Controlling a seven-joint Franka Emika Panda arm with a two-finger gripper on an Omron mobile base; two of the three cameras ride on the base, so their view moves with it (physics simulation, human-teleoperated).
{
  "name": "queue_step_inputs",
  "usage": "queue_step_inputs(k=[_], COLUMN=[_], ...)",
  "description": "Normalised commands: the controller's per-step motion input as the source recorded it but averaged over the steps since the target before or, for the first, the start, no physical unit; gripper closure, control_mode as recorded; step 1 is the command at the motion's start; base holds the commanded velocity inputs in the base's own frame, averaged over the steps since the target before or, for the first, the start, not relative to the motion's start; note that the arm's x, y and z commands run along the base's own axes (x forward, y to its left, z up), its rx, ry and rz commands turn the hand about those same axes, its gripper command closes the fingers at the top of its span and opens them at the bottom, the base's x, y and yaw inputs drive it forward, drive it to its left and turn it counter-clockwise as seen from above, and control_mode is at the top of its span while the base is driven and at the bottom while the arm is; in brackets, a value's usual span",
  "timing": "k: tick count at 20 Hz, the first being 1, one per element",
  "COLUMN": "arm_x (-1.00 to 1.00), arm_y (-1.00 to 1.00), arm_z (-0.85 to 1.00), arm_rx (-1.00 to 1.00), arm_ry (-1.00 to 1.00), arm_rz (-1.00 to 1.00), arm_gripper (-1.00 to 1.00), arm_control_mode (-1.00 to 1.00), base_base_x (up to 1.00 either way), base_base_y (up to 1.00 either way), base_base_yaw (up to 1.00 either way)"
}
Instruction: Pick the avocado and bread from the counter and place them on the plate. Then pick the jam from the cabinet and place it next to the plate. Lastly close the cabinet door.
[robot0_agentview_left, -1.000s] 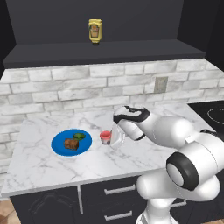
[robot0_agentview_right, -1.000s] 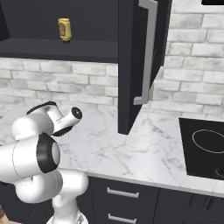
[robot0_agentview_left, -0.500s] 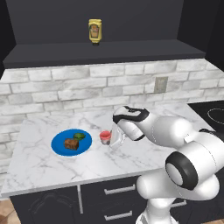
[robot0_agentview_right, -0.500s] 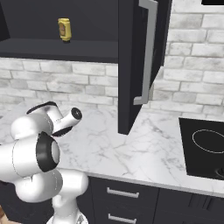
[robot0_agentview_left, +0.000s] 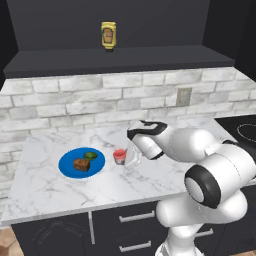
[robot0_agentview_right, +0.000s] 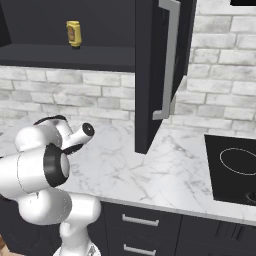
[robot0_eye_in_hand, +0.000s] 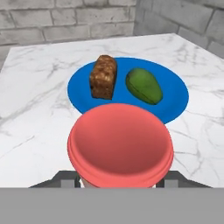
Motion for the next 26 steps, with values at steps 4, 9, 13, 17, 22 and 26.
queue_step_inputs(k=[4, 9, 13, 17, 22, 26], arm_x=[0.14, 0.07, 0.05, 0.03, 0.04, 0.09], arm_y=[0.0, 0.0, 0.0, 0.01, 0.01, 0.04], arm_z=[-0.14, -0.05, -0.01, 0.0, -0.02, -0.06], arm_rx=[0.0, 0.0, 0.0, 0.0, 0.0, 0.0], arm_ry=[0.0, 0.0, 0.0, 0.0, 0.0, 0.0], arm_rz=[0.0, 0.0, 0.0, 0.0, 0.0, 0.0], arm_gripper=[1.0, 1.0, 1.0, 1.0, 1.0, 1.0], arm_control_mode=[-1.0, -1.0, -1.0, -1.0, -1.0, -1.0], base_base_x=[0.0, 0.0, 0.0, 0.0, 0.0, 0.0], base_base_y=[0.0, 0.0, 0.0, 0.0, 0.0, 0.0], base_base_yaw=[0.0, 0.0, 0.0, 0.0, 0.0, 0.0])
